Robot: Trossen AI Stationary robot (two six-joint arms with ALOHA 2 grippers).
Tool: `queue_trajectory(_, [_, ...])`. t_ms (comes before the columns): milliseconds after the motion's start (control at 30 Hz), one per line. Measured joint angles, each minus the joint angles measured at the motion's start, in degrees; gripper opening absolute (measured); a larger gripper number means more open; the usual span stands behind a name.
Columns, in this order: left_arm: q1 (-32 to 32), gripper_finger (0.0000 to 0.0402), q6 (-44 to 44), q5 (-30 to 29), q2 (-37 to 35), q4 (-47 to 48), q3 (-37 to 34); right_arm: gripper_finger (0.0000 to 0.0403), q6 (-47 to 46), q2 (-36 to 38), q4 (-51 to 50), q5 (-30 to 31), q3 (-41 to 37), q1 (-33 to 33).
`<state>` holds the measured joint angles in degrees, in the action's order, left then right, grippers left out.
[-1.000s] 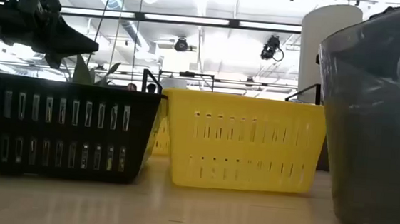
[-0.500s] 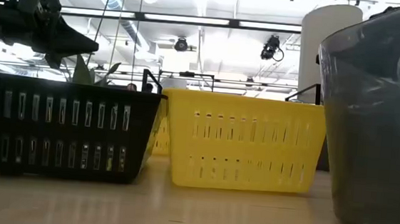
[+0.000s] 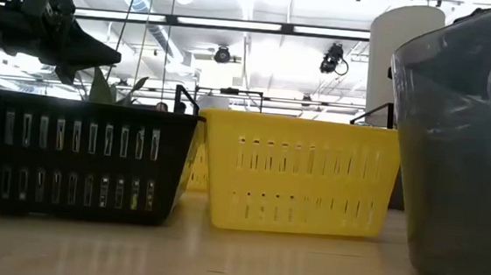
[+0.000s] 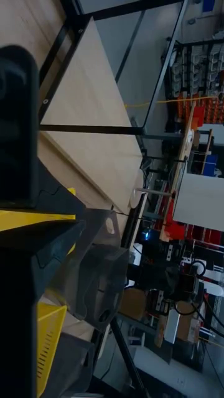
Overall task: Stack baskets on shelf by color
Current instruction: Stack the transparent black bin on the transparent black bin
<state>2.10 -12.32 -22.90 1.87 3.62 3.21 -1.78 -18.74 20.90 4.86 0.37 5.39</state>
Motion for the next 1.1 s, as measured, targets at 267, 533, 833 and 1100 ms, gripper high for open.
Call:
queue_trajectory(267, [0.0,0.0038,0.0,0.0,0.0,0.0,0.0,0.0026,0.0,0.0,0.0,0.0,0.0,0.0])
queue_trajectory(533, [0.0,0.0030,0.0,0.0,0.0,0.0,0.0,0.0026,0.0,0.0,0.0,0.0,0.0,0.0])
queue_trajectory(833, [0.0,0.0038,0.0,0.0,0.0,0.0,0.0,0.0026,0.0,0.0,0.2,0.0,0.0,0.0])
queue_trajectory(1100, [0.0,0.0031,0.0,0.0,0.0,0.0,0.0,0.0026,-5.9,0.0,6.9,0.4,0.0,0.0])
